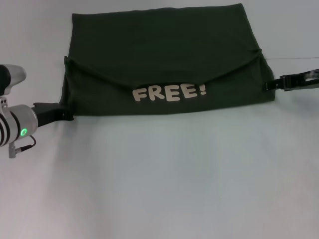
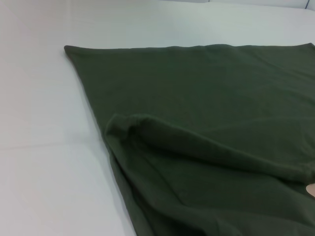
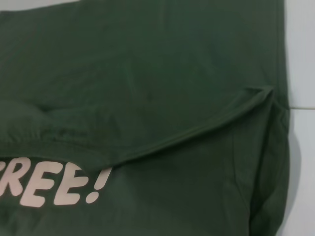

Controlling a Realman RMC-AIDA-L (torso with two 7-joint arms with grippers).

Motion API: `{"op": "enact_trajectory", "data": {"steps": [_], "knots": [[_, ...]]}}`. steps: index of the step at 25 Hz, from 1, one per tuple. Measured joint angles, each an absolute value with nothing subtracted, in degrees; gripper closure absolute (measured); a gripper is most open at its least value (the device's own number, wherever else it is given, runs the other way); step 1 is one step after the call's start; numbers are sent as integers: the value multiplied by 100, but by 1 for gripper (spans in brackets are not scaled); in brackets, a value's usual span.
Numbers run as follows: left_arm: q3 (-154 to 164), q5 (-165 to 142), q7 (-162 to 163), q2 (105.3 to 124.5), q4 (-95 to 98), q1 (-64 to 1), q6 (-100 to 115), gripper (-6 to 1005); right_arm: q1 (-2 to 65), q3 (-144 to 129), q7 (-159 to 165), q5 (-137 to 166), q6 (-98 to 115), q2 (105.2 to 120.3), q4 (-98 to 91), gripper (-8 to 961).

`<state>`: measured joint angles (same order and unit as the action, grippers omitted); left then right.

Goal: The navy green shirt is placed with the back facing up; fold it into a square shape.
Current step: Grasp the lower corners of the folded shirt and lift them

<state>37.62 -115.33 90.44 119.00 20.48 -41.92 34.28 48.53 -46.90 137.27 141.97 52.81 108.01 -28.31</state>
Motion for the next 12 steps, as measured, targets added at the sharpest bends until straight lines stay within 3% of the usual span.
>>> {"op": "enact_trajectory", "data": {"steps": [12], "knots": [[3762,-11532,9044,11900,2048,-4193,3428,949,4921,-5045,13603,14209,4183,11189,-2576,203]]}}
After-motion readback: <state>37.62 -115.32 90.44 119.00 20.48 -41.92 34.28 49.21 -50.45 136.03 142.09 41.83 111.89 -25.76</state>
